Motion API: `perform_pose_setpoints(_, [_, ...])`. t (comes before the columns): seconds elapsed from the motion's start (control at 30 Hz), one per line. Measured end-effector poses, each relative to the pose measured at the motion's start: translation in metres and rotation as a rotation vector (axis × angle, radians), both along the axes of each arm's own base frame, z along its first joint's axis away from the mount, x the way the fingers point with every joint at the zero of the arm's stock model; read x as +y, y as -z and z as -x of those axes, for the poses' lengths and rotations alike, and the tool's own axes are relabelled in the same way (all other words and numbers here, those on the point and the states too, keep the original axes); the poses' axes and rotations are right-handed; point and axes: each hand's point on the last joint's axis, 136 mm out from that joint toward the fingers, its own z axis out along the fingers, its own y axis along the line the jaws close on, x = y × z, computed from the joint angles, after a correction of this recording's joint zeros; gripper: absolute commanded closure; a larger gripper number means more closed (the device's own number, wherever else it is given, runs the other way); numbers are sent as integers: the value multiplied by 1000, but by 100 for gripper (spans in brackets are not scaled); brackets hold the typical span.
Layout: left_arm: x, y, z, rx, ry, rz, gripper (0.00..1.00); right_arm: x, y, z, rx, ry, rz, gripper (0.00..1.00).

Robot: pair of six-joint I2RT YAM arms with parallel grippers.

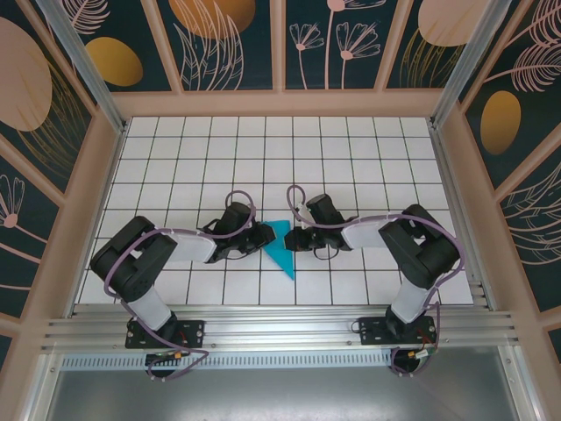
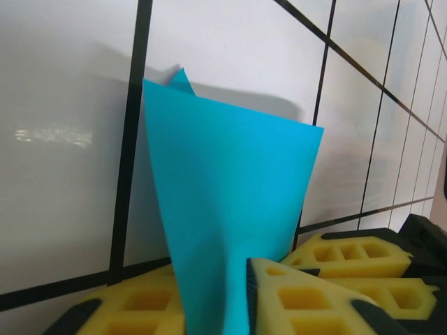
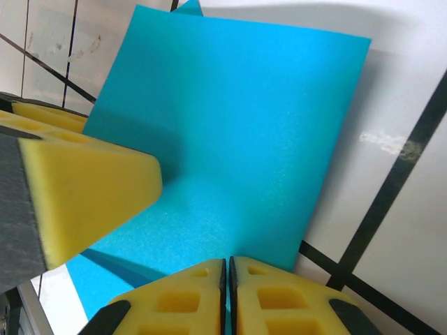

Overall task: Fold a paper plane with a square sheet of paper (pick it up from the middle)
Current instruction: Fold the wing for the fifth time at the center of the table.

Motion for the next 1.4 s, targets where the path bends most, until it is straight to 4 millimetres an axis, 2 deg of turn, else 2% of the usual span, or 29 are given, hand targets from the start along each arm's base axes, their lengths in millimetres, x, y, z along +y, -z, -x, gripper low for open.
perform_pose_setpoints(0.13, [0, 0, 0, 0, -2, -1, 92, -2, -2, -3, 0, 13, 21, 81])
perform_pose_setpoints(0.27, [0, 0, 0, 2, -6, 0, 94, -16, -7, -11, -20, 83, 79, 75])
perform_pose_setpoints(0.33, [0, 0, 0, 2, -6, 0, 93, -22, -21, -15, -46, 124, 77, 73])
perform_pose_setpoints(0.43, [1, 0, -1, 1, -8, -1, 93, -22, -45, -14, -72, 150, 12, 76])
perform_pose_setpoints(0.53, [1, 0, -1, 1, -8, -1, 93, -14, -53, -7, -56, 137, -47, 79])
perform_pose_setpoints(0.73, [1, 0, -1, 1, -7, -1, 93, 1, -27, 24, 41, 74, -34, 83])
perform_pose_setpoints(0.9, [0, 0, -1, 0, -7, 0, 92, -12, 1, 31, 86, 95, 23, 84])
perform_pose_setpoints(1.07, [-2, -1, -1, -3, -5, -2, 88, -11, 2, 30, 86, 94, 20, 83])
perform_pose_setpoints(1.13, [-3, -1, -1, -6, -3, -8, 77, -11, 2, 30, 86, 92, 21, 83])
perform_pose_setpoints(1.23, [-5, -1, 1, -7, 2, -11, 74, -11, 1, 29, 80, 87, 26, 83])
perform_pose_setpoints(1.4, [-6, -1, 3, -9, 6, -19, 84, -12, 2, 29, 68, 70, 46, 83])
